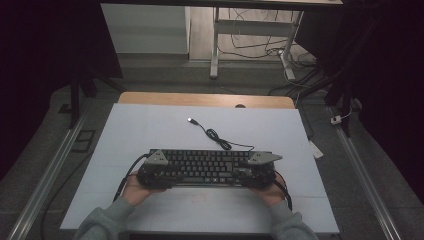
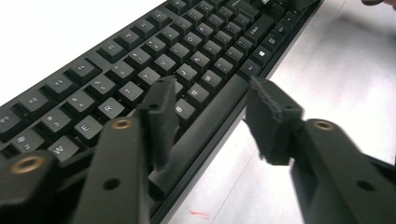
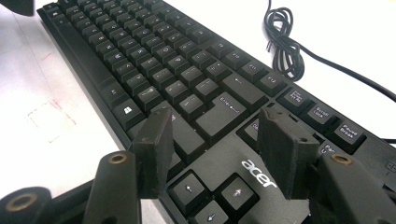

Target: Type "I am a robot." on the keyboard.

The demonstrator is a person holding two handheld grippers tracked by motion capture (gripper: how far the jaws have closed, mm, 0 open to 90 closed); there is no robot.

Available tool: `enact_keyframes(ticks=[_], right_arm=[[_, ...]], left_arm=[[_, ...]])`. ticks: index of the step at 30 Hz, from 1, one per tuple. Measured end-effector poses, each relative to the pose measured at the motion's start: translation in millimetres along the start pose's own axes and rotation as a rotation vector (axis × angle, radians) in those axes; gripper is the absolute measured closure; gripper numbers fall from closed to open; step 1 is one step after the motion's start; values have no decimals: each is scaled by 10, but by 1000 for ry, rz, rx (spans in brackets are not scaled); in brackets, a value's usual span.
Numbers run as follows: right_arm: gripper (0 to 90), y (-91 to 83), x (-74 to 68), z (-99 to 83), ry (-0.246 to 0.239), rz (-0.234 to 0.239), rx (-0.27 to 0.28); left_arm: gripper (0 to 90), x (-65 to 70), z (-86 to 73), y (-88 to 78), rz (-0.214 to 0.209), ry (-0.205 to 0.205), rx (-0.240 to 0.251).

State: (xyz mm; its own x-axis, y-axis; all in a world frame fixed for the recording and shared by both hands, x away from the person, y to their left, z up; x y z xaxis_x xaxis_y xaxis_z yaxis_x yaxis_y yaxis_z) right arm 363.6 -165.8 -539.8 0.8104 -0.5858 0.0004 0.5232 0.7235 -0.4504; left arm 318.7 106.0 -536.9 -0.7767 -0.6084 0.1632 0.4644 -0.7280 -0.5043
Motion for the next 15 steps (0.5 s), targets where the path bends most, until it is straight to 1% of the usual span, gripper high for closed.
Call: enact_keyframes(ticks=[3, 7, 8, 9, 10, 13, 15], right_arm=[[464, 0, 0, 0, -2, -3, -2], [464, -1, 1, 0, -3, -3, -2], [464, 1, 1, -1, -3, -4, -3], [464, 3, 2, -2, -3, -4, -3], [463, 4, 1, -3, -3, -4, -4], [464, 7, -2, -5, -4, -3, -7], [464, 10, -3, -7, -5, -3, -9]], left_arm=[[668, 23, -13, 48, -12, 15, -12], [800, 29, -43, 105, 1, 44, -37], [839, 35, -50, 124, -1, 38, -41], [869, 32, -56, 135, -3, 45, -46], [887, 31, -61, 146, -2, 47, -50], [890, 26, -77, 173, 1, 43, -59], [890, 24, -91, 192, 0, 50, -68]])
Point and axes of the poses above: each handheld gripper's, and its own axes: y roughly forward along the jaws, z roughly out of its top, x roughly to its right, the point moved 6 cm from there along y, roughly forward along the jaws, and after that the axes turned 10 degrees about x, right-handed, at the moved point
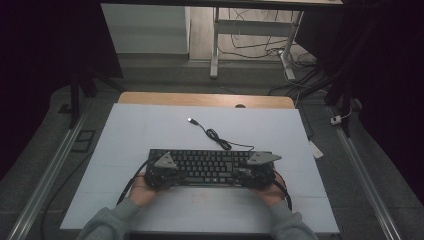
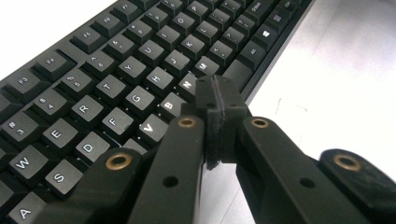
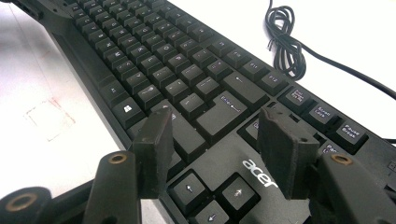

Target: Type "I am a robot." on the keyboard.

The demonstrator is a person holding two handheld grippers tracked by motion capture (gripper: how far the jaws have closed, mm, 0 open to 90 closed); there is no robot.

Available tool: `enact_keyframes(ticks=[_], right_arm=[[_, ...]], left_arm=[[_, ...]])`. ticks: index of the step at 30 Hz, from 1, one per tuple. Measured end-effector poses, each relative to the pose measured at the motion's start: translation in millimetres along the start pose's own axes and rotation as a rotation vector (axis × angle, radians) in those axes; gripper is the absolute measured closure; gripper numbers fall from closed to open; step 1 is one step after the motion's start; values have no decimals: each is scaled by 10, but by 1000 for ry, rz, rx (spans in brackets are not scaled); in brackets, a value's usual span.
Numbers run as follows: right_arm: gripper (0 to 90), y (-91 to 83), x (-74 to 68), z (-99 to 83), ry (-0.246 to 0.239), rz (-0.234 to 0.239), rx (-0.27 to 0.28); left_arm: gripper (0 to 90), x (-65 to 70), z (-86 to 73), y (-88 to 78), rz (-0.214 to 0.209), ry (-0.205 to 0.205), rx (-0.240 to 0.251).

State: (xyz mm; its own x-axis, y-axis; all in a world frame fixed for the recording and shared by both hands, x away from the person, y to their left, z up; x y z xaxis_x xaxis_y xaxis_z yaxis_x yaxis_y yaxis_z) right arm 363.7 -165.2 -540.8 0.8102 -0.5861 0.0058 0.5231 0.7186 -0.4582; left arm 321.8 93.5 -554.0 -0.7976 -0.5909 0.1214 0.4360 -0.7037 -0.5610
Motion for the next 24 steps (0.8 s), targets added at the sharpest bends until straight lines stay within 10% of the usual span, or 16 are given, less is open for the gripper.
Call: enact_keyframes(ticks=[24], right_arm=[[464, 9, -1, -2, 0, 0, 2]], left_arm=[[891, -13, -70, 135, 30, 18, -47]])
Point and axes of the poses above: each handheld gripper's, and its own axes: y roughly forward along the jaws, z roughly out of its top, x roughly to its right, the point moved 6 cm from there along y, roughly forward along the jaws, and after that the axes turned 10 degrees about x, right-handed, at the moved point
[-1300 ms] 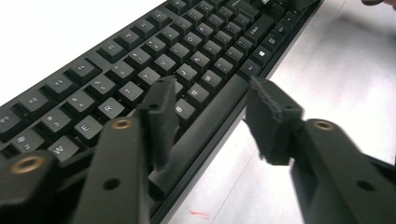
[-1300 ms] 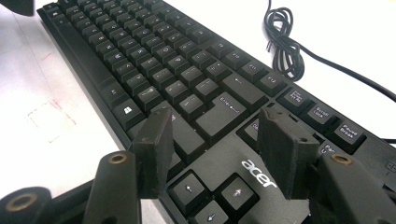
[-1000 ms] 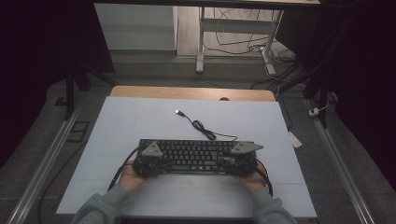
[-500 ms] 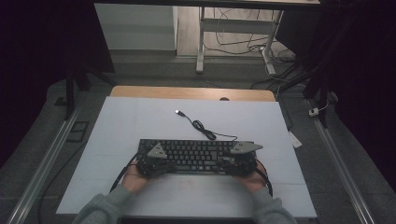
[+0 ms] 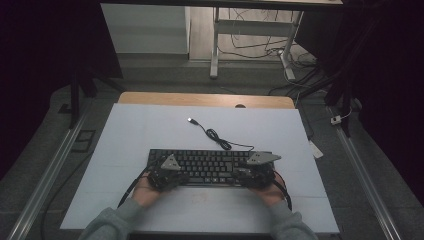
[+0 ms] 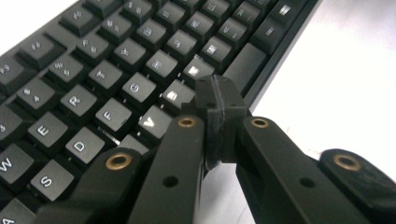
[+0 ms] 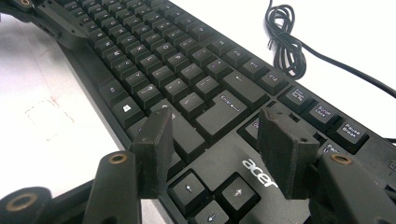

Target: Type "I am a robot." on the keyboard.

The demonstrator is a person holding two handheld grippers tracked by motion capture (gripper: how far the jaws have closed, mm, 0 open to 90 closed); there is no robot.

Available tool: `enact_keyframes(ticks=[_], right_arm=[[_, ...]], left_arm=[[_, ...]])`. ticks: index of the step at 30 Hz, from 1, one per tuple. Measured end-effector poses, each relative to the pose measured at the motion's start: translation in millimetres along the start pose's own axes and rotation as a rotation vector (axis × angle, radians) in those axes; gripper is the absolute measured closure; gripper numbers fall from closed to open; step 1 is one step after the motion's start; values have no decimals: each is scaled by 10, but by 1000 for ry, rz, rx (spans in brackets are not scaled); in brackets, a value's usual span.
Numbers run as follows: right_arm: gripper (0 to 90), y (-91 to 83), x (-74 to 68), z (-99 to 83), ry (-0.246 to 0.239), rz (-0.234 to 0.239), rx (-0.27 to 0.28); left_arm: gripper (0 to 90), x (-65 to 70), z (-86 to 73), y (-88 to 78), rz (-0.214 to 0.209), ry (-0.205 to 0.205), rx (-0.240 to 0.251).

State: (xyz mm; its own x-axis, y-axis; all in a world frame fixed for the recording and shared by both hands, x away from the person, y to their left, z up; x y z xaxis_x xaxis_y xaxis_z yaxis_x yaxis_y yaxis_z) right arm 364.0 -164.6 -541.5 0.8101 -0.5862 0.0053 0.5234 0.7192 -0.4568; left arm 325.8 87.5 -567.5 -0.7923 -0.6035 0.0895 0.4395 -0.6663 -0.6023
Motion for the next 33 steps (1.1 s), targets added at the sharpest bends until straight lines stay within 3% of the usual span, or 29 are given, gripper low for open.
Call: enact_keyframes(ticks=[5, 10, 18, 27, 33], right_arm=[[464, -1, 0, 1, -3, 1, 1], [464, -6, 11, -2, 1, -1, -3], [464, -5, 4, 1, -1, 0, -2], [464, -9, 7, 3, 1, 1, 1], [464, -6, 7, 2, 0, 1, 0]], left_arm=[[891, 13, 28, -37, 7, 15, 23], [890, 1, 95, -139, -5, -9, 79], [840, -73, 126, -279, -7, -39, 114], [495, -250, 100, -423, 52, -116, 132], [413, -336, 83, -479, 70, -151, 136]])
Point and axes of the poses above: each handheld gripper's, and its own axes: y roughly forward along the jaws, z roughly out of its top, x roughly to its right, the point moved 6 cm from there along y, roughly forward along the jaws, and after that the axes turned 10 degrees about x, right-handed, at the moved point
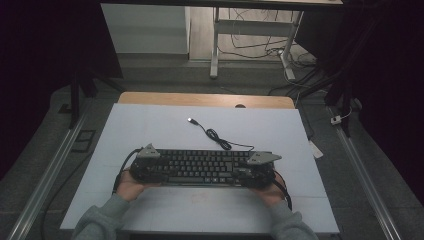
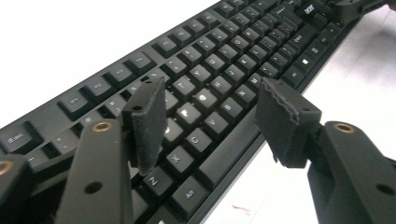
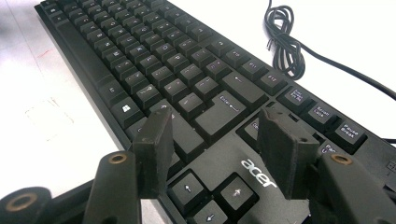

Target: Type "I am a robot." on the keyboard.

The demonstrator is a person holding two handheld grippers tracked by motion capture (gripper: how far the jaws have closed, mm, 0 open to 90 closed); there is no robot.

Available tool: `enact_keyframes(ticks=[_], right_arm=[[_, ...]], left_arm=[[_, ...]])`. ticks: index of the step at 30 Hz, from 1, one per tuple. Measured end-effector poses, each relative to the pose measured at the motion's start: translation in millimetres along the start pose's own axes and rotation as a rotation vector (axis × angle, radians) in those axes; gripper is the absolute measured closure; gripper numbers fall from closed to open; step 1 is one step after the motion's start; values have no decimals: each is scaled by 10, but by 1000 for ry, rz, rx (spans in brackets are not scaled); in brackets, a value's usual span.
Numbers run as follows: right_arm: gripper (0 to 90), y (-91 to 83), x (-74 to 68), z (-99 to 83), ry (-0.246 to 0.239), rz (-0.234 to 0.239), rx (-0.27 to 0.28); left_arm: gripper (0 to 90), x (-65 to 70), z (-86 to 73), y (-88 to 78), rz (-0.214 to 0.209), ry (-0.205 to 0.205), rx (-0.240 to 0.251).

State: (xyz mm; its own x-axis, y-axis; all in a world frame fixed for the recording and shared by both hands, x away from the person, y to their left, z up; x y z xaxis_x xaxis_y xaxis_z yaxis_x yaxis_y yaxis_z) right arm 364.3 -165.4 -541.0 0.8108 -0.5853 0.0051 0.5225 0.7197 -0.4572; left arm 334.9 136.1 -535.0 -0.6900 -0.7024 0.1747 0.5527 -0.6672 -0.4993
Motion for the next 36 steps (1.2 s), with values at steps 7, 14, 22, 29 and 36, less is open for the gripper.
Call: enact_keyframes(ticks=[7, 14, 22, 29, 36], right_arm=[[464, 1, 0, -2, -1, -1, -2], [464, 6, -2, -4, 0, 0, -1], [464, -1, -15, 15, 7, -1, 8], [463, 5, -30, 13, 8, 8, 8], [463, 6, -26, 11, 8, 6, 8]], left_arm=[[393, -28, 19, -31, 10, -3, 10], [389, -71, 29, -34, 16, -14, 12], [405, -80, 117, -9, 25, -1, 14], [411, -197, 173, 148, 59, 13, -28], [482, -238, 165, 272, 47, 35, -61]])
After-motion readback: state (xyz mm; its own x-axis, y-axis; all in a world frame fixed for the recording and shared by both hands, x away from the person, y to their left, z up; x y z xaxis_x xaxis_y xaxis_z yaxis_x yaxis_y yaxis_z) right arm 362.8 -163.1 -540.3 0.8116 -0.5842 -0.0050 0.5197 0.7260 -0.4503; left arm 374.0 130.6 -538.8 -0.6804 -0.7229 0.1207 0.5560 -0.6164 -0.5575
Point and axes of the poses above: each handheld gripper's, and its own axes: y roughly forward along the jaws, z roughly out of its top, x roughly to its right, the point moved 6 cm from there along y, roughly forward along the jaws, and after that the axes turned 10 degrees about x, right-handed, at the moved point
